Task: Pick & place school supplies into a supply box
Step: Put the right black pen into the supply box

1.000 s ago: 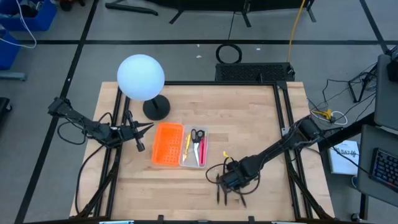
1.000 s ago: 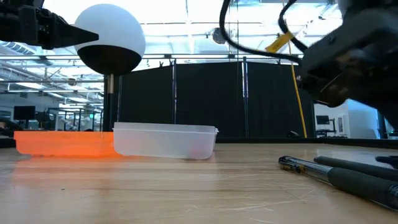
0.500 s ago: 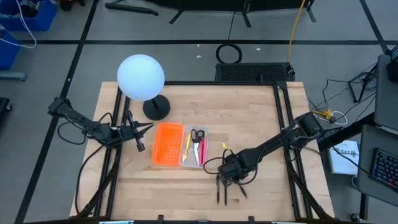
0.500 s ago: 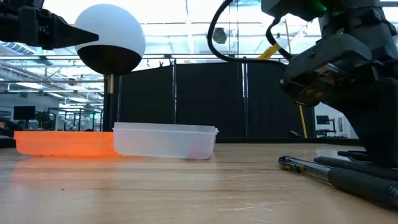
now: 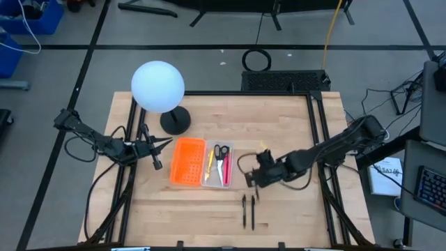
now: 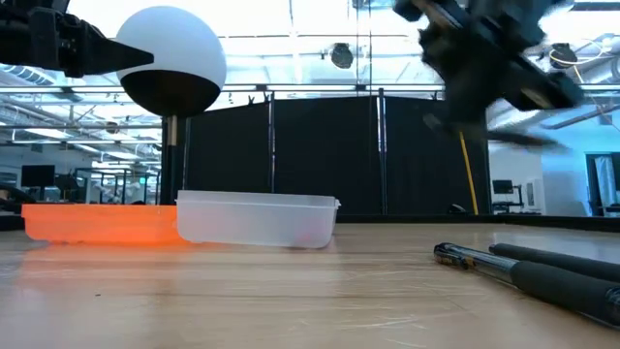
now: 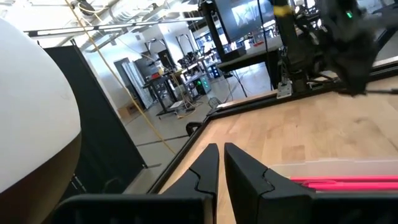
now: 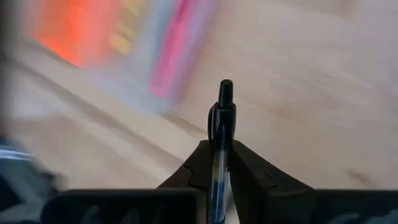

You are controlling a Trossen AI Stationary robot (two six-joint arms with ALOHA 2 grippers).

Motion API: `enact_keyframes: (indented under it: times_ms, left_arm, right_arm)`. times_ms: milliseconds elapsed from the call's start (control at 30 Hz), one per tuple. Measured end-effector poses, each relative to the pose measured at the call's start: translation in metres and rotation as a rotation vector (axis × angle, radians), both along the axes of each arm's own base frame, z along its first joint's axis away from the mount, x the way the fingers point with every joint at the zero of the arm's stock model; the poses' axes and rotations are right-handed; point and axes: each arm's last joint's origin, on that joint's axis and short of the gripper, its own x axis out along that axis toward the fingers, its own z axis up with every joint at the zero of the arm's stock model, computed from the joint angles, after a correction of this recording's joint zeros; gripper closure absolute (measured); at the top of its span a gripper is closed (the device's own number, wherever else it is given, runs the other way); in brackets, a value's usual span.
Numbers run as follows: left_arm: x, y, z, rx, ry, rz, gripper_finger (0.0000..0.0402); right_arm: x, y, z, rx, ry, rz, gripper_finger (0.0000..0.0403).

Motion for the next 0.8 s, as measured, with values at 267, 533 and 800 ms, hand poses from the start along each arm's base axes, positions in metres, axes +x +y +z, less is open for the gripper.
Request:
enact_keyframes:
  times_ms: [267, 533, 800]
  left_arm:
    - [0.000, 0.000, 0.000, 0.019, 0.007, 0.002, 0.0366]
    - [0.000, 0.000, -0.001, 0.031, 0.015, 0.007, 0.0366]
    - [0.000, 0.001, -0.001, 0.056, 0.032, 0.036, 0.0366]
  right_arm:
    - [0.028, -0.042, 0.035, -0.096, -0.364, -0.087, 0.0377]
    - [0.061, -0.091, 0.012, -0.061, -0.381, -0.095, 0.0376]
    - [0.098, -0.114, -0.039, 0.075, -0.415, -0.057, 0.0376]
